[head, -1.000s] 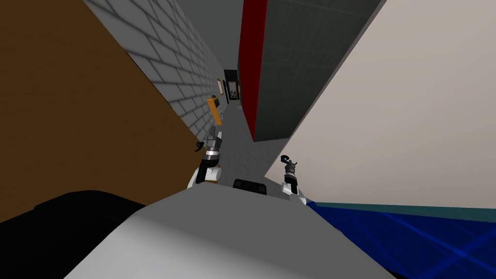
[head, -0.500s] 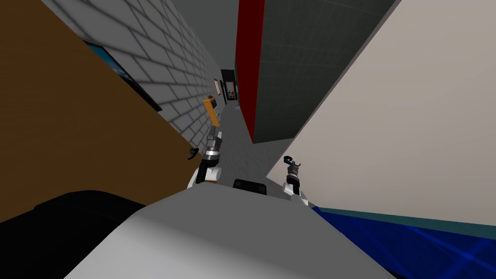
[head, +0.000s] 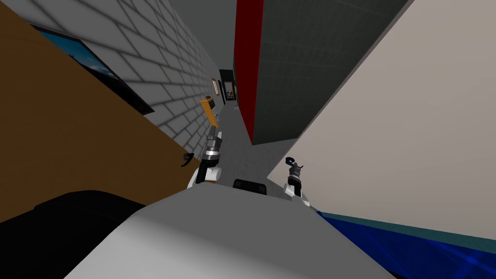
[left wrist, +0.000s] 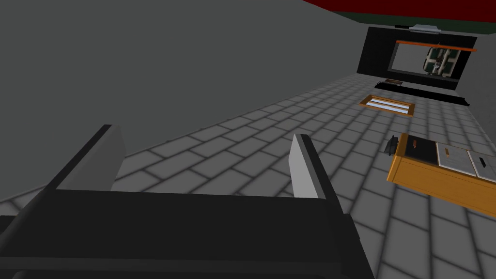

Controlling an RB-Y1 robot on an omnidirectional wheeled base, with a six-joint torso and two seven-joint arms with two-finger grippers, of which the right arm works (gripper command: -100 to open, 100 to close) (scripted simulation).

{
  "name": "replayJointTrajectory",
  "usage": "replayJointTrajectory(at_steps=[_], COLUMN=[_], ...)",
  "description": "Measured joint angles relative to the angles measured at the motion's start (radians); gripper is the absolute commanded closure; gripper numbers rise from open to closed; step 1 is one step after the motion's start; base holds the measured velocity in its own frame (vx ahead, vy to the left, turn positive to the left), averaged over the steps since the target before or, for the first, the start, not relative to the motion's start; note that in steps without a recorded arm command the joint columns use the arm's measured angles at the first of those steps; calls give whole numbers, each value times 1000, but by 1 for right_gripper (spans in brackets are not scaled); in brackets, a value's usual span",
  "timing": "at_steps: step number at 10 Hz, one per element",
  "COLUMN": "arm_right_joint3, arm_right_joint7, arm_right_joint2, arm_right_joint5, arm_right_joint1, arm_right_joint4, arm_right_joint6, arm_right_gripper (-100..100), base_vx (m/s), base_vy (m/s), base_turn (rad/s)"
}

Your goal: Push the door open

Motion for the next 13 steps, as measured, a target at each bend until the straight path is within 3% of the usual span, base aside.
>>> replayJointTrajectory(at_steps=[3, 4, 6, 13], arm_right_joint3=[-28, -37, -58, -125], arm_right_joint7=[14, 14, 21, 47], arm_right_joint2=[2, -4, -3, -19], arm_right_joint5=[-14, -20, -31, -67], arm_right_joint1=[9, 5, 16, 10], arm_right_joint4=[-12, 6, -20, 21], arm_right_joint6=[12, 1, 9, -8], arm_right_gripper=[100, 100, 100, 100], base_vx=[202, 233, 219, 180], base_vy=[17, 14, 14, 6], base_turn=[-48, -38, -55, -46])
